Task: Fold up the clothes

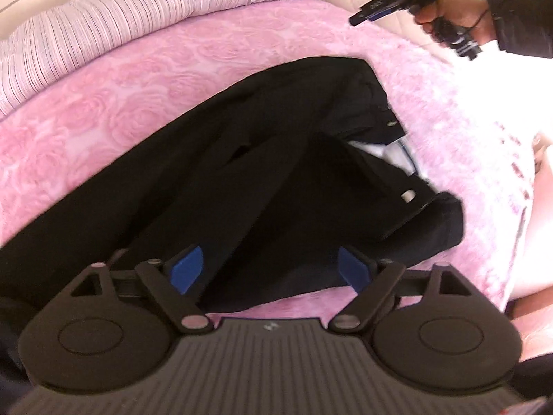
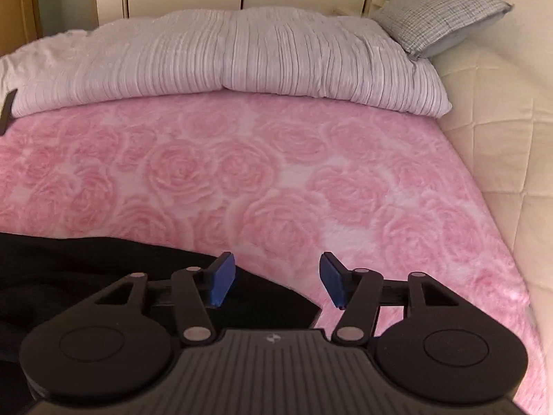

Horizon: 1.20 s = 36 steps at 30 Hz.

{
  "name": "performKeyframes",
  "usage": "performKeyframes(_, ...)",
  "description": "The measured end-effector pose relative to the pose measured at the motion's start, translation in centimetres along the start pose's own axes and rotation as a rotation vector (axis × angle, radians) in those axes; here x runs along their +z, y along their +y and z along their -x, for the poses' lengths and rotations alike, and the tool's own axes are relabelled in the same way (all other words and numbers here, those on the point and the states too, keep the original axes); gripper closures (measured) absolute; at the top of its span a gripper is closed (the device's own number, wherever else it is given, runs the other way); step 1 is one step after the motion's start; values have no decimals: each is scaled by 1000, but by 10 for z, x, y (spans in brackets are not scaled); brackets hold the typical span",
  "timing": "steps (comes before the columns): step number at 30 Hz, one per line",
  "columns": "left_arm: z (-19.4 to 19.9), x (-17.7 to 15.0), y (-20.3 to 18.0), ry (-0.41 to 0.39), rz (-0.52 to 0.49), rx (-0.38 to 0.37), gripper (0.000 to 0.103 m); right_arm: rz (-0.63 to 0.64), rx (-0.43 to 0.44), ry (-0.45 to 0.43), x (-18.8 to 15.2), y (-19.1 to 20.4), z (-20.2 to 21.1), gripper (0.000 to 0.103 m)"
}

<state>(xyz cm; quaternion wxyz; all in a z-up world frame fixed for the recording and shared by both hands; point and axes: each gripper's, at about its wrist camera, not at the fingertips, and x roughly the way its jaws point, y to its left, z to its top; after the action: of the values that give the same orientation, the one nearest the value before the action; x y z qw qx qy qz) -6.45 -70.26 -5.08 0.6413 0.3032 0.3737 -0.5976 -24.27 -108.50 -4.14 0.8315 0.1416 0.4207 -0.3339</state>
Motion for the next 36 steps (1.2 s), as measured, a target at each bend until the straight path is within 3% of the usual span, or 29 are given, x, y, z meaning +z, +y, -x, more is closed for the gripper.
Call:
performKeyframes(3, -6, -7, 9, 20, -61, -8, 19, -40, 25, -2, -34, 9, 21, 45)
performKeyframes(5, -8, -16, 12, 28, -118, -30, 19, -92, 74, 34, -74, 20, 45, 45)
performKeyframes(9, -8, -35, -15, 14, -281, -101, 19, -197, 157, 156, -170, 48, 88, 45)
performKeyframes(13, -10, -50, -47, -9, -469, -176, 20, -394, 233, 261, -253, 77, 107, 45)
performKeyframes(16, -20, -55, -67, -11, -554, -206, 20, -622, 282, 263, -296, 92, 106, 44)
performKeyframes(19, -34, -51, -79, -5, -584, -218, 20, -880, 328, 191, -321, 105, 104, 42)
performKeyframes(22, -39, -46, -84, 2, -561, -211, 20, -1040, 368, 115, -332, 118, 100, 40)
performKeyframes(27, -42, -36, -86, 13, -516, -194, 20, -1259, 317, -39, -337, 121, 83, 38)
performKeyframes(28, -41, -35, -87, 15, -513, -189, 20, -1283, 305, -39, -336, 118, 82, 41)
performKeyframes(30, -39, -32, -87, 12, -522, -183, 20, -1333, 288, -29, -336, 110, 82, 65)
performKeyframes(32, -36, -28, -89, 5, -538, -182, 20, -1356, 283, -19, -340, 99, 89, 80)
performKeyframes(36, -30, -17, -95, -19, -557, -186, 20, -1265, 200, 24, -335, 56, 129, 85)
